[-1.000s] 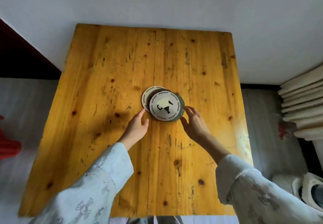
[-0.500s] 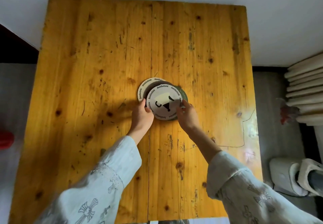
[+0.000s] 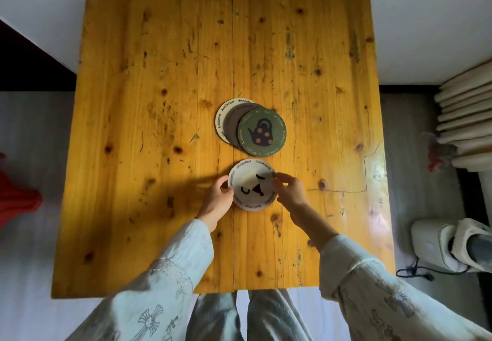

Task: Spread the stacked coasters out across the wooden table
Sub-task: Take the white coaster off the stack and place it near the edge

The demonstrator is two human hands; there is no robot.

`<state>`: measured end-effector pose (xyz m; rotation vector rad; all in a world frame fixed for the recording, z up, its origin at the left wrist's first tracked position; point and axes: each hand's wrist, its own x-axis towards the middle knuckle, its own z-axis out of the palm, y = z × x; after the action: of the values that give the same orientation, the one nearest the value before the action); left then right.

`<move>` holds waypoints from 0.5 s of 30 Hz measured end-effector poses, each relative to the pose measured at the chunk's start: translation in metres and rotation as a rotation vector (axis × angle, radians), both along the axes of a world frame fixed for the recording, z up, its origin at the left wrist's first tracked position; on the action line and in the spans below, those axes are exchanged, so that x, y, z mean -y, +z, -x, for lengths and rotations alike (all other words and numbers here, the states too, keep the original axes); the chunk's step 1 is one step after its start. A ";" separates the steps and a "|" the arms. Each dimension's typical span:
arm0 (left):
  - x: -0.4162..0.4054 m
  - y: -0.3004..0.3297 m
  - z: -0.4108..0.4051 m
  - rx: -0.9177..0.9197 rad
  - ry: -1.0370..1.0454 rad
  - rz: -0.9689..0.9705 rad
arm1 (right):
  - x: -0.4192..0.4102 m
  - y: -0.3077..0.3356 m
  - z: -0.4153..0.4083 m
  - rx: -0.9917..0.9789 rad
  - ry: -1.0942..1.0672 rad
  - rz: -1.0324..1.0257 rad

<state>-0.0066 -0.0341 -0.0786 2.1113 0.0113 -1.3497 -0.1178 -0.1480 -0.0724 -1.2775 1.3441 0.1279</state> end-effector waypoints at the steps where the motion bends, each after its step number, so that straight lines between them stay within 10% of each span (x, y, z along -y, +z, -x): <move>1: -0.011 -0.001 0.007 -0.029 -0.003 -0.019 | -0.008 0.001 0.007 -0.017 0.026 0.004; 11: -0.074 -0.003 0.055 -0.134 -0.048 -0.158 | -0.048 0.001 0.048 0.028 0.152 -0.001; 15: -0.081 -0.006 0.054 0.162 -0.227 -0.206 | -0.061 -0.004 0.065 -0.111 0.079 0.035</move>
<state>-0.0609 0.0468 -0.0844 2.4510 -0.1674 -1.3492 -0.1830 -0.0870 -0.0766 -1.3706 1.3958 0.2345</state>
